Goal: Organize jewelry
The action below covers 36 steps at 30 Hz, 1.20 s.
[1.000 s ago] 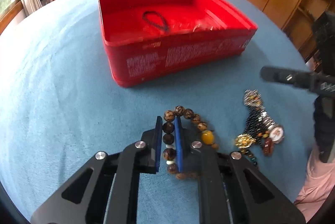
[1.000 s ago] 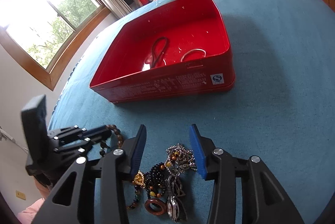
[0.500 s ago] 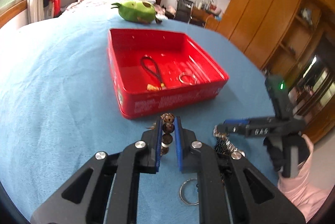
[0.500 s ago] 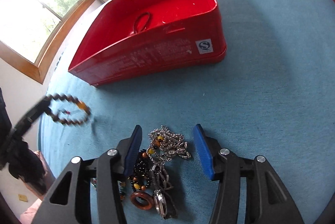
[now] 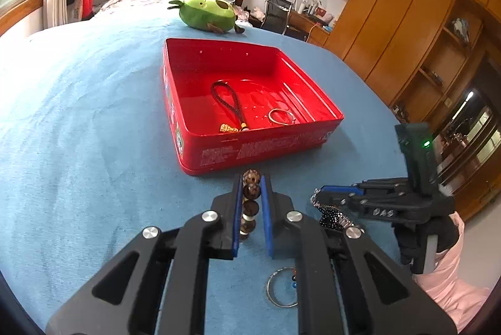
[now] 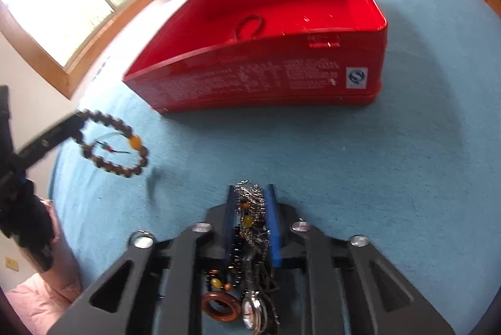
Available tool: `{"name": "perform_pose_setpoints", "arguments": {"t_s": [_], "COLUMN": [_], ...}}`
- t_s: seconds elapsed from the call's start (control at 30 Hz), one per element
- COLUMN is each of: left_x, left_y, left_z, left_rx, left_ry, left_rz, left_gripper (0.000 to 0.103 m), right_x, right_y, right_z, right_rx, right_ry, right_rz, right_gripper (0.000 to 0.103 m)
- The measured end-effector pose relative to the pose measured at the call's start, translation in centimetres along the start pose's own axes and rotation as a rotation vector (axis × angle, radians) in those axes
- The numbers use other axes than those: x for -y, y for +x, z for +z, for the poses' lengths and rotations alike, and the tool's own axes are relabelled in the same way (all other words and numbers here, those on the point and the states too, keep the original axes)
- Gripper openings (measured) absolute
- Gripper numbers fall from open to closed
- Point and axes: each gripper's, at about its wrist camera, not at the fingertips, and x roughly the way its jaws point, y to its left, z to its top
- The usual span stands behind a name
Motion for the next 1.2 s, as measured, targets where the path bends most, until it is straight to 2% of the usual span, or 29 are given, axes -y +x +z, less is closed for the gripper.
{"name": "perform_pose_setpoints", "arguments": {"t_s": [0.07,0.23,0.43,0.6,0.63,0.73,0.87,0.97,1.03,1.13,1.2], "left_x": [-0.2,-0.2,0.2,0.4,0.4,0.5,0.6,0.6,0.7,0.7,0.7], "left_y": [0.3,0.5,0.6,0.7,0.8,1.0,1.1,1.1,1.1,1.3,1.4], "left_z": [0.0,-0.2,-0.5,-0.6,-0.6,-0.6,-0.7,-0.7,-0.8,-0.9,-0.9], "left_rx": [-0.007,-0.011,-0.016,-0.025,-0.026,-0.031,-0.033,-0.034,-0.035,-0.038,-0.042], "left_ry": [-0.005,-0.006,0.010,0.019,0.021,0.022,0.024,0.027,0.030,0.033,0.031], "left_rz": [0.009,0.019,0.025,0.025,0.025,0.026,0.024,0.020,0.017,0.017,0.017], "left_gripper": [0.010,0.010,0.010,0.010,0.010,0.010,0.010,0.010,0.010,0.010,0.010], "right_x": [0.4,0.9,1.3,1.3,1.4,1.9,2.8,2.1,1.2,0.9,1.4], "right_y": [-0.7,-2.1,-0.7,-0.5,-0.6,-0.9,-0.6,-0.2,0.3,0.8,0.9], "right_z": [-0.1,0.3,0.0,-0.1,0.0,0.1,0.2,0.1,-0.1,-0.2,-0.1], "right_rx": [0.029,0.072,-0.021,-0.036,-0.038,-0.035,-0.049,-0.047,-0.048,-0.046,-0.044], "right_ry": [0.008,0.031,0.046,0.065,0.066,0.088,0.112,0.080,0.054,0.057,0.083], "right_rz": [0.015,0.042,0.019,0.015,0.013,-0.016,-0.029,-0.030,-0.019,0.014,0.063], "right_gripper": [0.005,0.005,0.009,0.014,0.016,0.041,0.043,0.043,0.043,0.017,0.015]}}
